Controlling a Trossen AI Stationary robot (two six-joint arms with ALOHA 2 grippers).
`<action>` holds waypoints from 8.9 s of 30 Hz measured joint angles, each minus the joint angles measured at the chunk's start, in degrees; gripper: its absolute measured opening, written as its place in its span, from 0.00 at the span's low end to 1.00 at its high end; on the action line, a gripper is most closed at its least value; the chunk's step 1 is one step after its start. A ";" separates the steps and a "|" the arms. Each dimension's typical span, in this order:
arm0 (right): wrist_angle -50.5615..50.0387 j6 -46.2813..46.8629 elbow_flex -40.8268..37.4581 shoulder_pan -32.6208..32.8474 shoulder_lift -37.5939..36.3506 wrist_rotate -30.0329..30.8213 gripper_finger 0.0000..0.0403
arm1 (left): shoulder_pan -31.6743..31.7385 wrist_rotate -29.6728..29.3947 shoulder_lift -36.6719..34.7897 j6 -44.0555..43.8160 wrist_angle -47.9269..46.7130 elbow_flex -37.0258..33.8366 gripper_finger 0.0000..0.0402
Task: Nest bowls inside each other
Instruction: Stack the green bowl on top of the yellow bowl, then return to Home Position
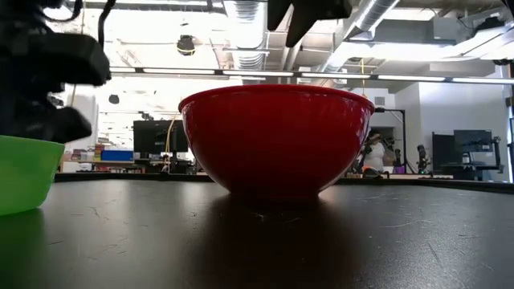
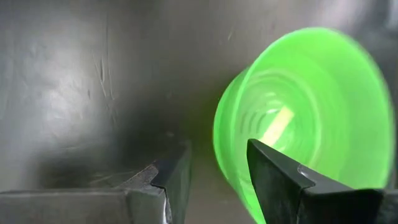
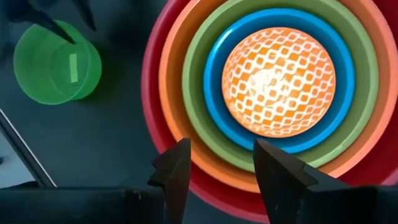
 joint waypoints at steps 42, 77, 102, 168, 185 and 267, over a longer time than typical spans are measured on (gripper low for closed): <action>21.62 1.89 0.00 0.14 0.31 13.20 0.46 | 12.14 -31.37 -2.89 -5.65 -37.79 37.00 0.00; 18.34 -0.48 0.02 -3.12 0.63 19.69 0.38 | 15.13 -35.26 -2.61 -6.11 -32.72 37.05 0.00; -1.95 -8.94 -1.51 -5.90 0.51 13.24 0.00 | 15.48 -30.48 -10.79 10.77 -26.40 37.08 0.32; 33.28 -9.55 -43.15 -15.12 -26.07 -7.81 0.53 | 9.40 -34.91 -44.87 -2.95 0.63 -0.59 0.29; 49.69 -35.23 -52.35 0.87 -45.29 -1.57 0.46 | 9.42 -31.28 -44.87 16.40 12.65 -0.55 0.29; 76.61 -29.32 -116.42 -25.17 -110.40 -23.74 0.09 | 13.67 -24.11 -70.34 20.15 12.18 -27.87 0.02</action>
